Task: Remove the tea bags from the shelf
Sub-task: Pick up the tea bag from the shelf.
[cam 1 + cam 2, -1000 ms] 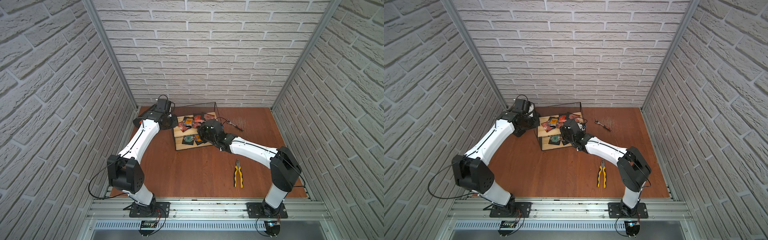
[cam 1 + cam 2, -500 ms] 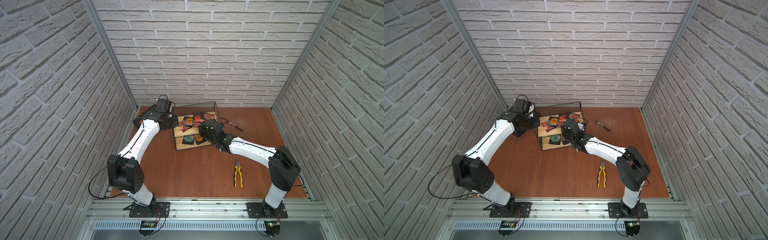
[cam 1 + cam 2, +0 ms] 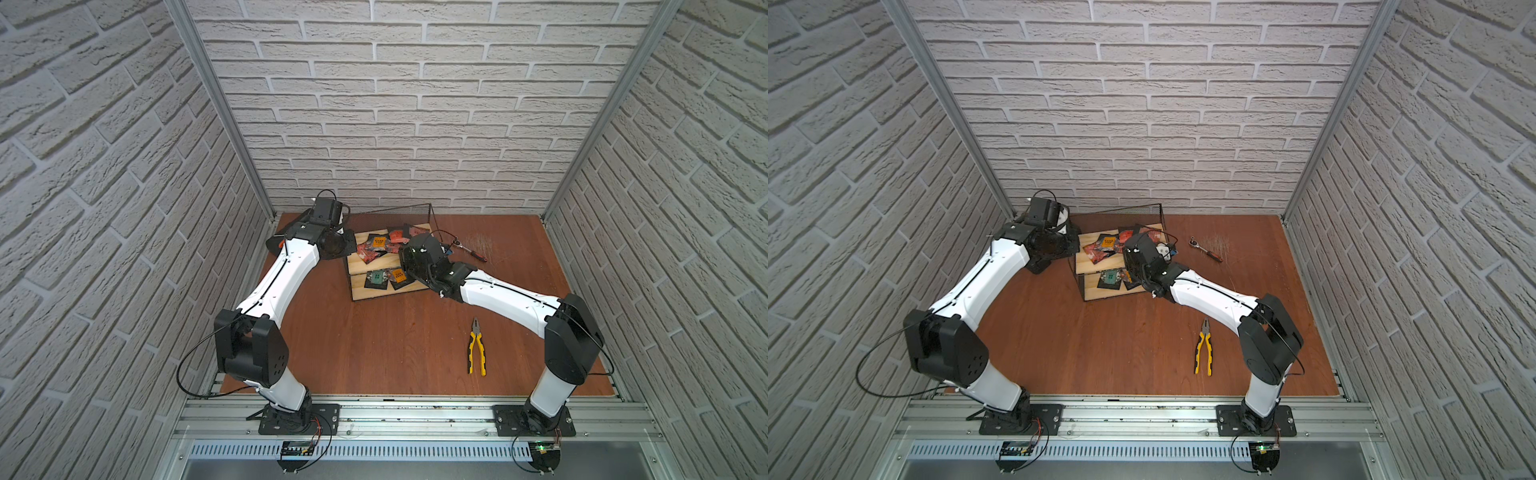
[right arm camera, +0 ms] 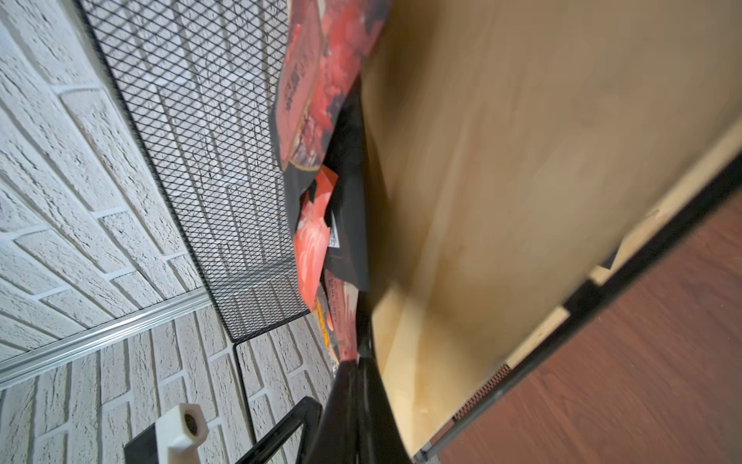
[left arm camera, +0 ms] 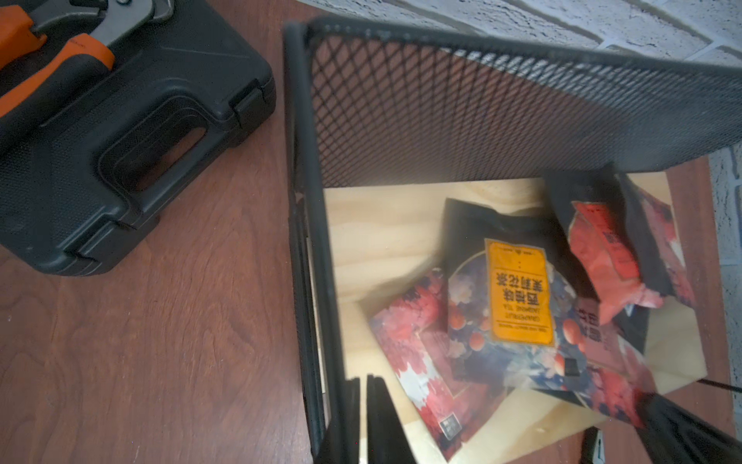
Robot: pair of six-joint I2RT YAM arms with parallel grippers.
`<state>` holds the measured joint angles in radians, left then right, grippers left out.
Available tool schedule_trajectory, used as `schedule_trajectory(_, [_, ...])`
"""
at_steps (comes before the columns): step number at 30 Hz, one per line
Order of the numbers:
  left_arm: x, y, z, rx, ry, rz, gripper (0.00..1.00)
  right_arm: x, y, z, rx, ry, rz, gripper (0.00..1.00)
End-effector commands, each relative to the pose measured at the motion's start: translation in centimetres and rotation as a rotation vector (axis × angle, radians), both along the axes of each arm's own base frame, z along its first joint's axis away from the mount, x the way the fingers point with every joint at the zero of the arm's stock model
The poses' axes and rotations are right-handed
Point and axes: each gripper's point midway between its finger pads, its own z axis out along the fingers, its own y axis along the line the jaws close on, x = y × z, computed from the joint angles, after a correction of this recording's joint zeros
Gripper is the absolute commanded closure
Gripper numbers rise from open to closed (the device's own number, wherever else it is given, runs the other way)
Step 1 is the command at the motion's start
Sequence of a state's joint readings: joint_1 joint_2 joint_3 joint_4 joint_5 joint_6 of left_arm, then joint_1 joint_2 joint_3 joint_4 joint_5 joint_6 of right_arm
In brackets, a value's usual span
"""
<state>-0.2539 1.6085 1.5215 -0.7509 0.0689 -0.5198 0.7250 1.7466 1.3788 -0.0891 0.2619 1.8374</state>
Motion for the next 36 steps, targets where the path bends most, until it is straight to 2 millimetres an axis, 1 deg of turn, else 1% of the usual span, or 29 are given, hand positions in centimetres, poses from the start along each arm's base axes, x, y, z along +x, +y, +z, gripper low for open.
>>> schedule_trajectory(1, [0.6, -0.3, 1.0, -0.005, -0.037, -0.015, 0.9, -1.0, -0.1, 3.8, 0.043, -0.019, -0.006, 0.97])
schedule_trajectory(8, [0.7, -0.4, 1.0, -0.009, -0.038, -0.015, 0.9, -2.2, 0.3, 5.0, 0.051, 0.006, -0.001, 0.97])
schedule_trajectory(15, [0.7, -0.4, 1.1, -0.007, -0.038, -0.018, 0.9, -3.6, -0.4, 6.5, 0.035, 0.007, 0.005, 0.97])
schedule_trajectory(21, [0.8, -0.5, 1.1, -0.013, -0.039, -0.019, 0.9, -4.8, -1.7, 7.0, 0.017, -0.014, -0.001, 0.97])
schedule_trajectory(25, [0.8, -0.5, 1.1, -0.015, -0.038, -0.019, 0.9, -5.3, -2.5, 8.1, 0.01, -0.052, 0.004, 0.97])
schedule_trajectory(28, [0.8, -0.6, 1.1, -0.013, -0.038, -0.022, 0.9, -6.6, -3.5, 9.0, -0.038, -0.086, 0.05, 0.97])
schedule_trajectory(31, [0.8, -0.6, 1.1, -0.013, -0.039, -0.023, 0.9, -8.6, -5.9, 8.1, -0.142, -0.106, 0.107, 0.97])
schedule_trajectory(34, [0.8, -0.6, 1.1, -0.014, -0.037, -0.025, 0.9, -11.2, -8.7, 5.9, -0.232, -0.112, 0.193, 0.97])
schedule_trajectory(36, [0.7, -0.5, 1.1, -0.01, -0.037, -0.026, 0.9, -13.3, -10.8, 3.7, -0.289, -0.078, 0.25, 0.97])
